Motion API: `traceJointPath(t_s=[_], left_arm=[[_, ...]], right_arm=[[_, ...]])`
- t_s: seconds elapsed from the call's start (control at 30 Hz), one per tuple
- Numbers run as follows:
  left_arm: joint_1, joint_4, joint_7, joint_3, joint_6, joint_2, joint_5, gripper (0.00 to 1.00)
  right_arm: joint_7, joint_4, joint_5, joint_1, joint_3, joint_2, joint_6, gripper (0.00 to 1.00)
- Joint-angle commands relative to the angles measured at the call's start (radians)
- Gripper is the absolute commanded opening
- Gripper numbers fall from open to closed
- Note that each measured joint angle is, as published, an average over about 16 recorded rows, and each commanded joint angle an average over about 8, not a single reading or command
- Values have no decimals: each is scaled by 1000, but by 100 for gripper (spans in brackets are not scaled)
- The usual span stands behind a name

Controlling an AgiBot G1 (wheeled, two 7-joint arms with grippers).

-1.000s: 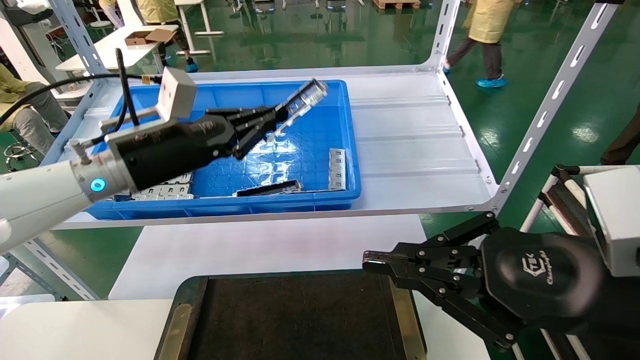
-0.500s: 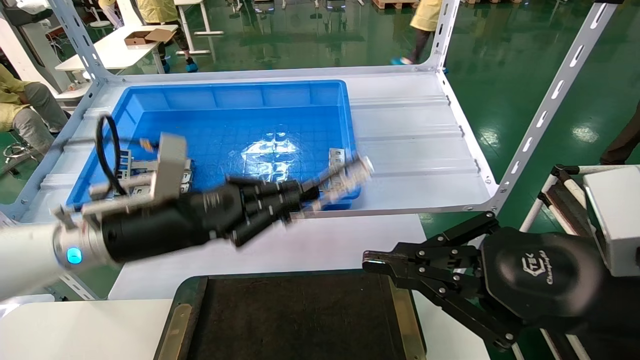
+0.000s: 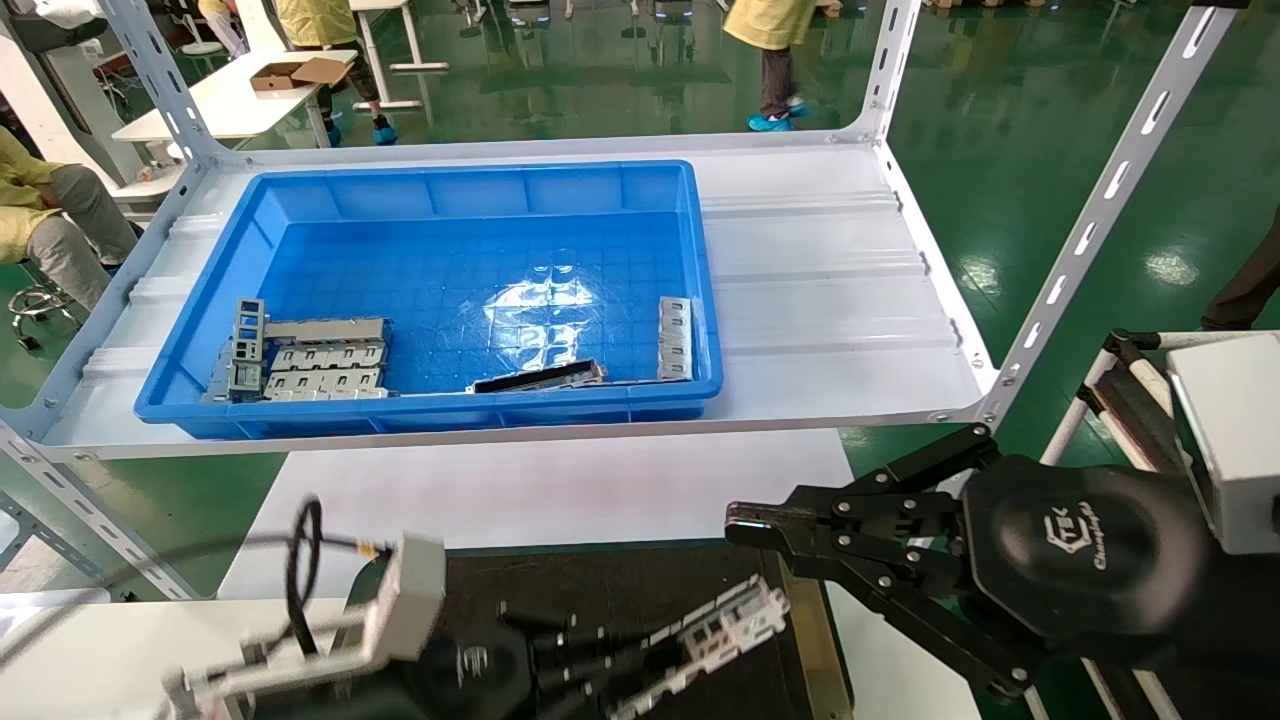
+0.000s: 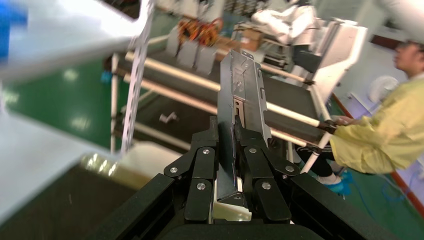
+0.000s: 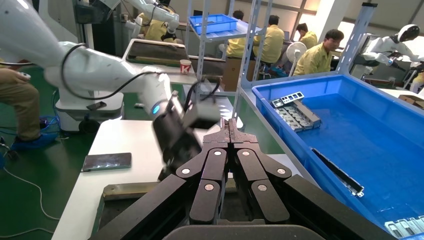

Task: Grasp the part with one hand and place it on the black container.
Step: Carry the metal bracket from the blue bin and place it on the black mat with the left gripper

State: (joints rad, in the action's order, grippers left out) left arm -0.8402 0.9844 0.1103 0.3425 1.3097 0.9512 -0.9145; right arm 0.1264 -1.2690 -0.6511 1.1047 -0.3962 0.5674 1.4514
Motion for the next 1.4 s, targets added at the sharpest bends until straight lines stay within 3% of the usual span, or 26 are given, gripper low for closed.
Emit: traceJointPath(t_s=[0.03, 0.33, 0.57, 0.9, 1.4], left_arm=[[70, 58, 26, -1, -56, -9, -2, 0], [324, 264, 124, -16, -427, 21, -54, 0], [425, 341, 228, 16, -724, 80, -142, 0], [408, 310, 418, 124, -1051, 179, -246, 0], [283, 148, 579, 274, -1328, 321, -235, 0]], right_arm=[[0, 0, 0, 0, 0, 0, 0, 0], [0, 0, 0, 0, 0, 0, 0, 0], [0, 0, 0, 0, 0, 0, 0, 0], [0, 0, 0, 0, 0, 0, 0, 0], [0, 0, 0, 0, 0, 0, 0, 0]])
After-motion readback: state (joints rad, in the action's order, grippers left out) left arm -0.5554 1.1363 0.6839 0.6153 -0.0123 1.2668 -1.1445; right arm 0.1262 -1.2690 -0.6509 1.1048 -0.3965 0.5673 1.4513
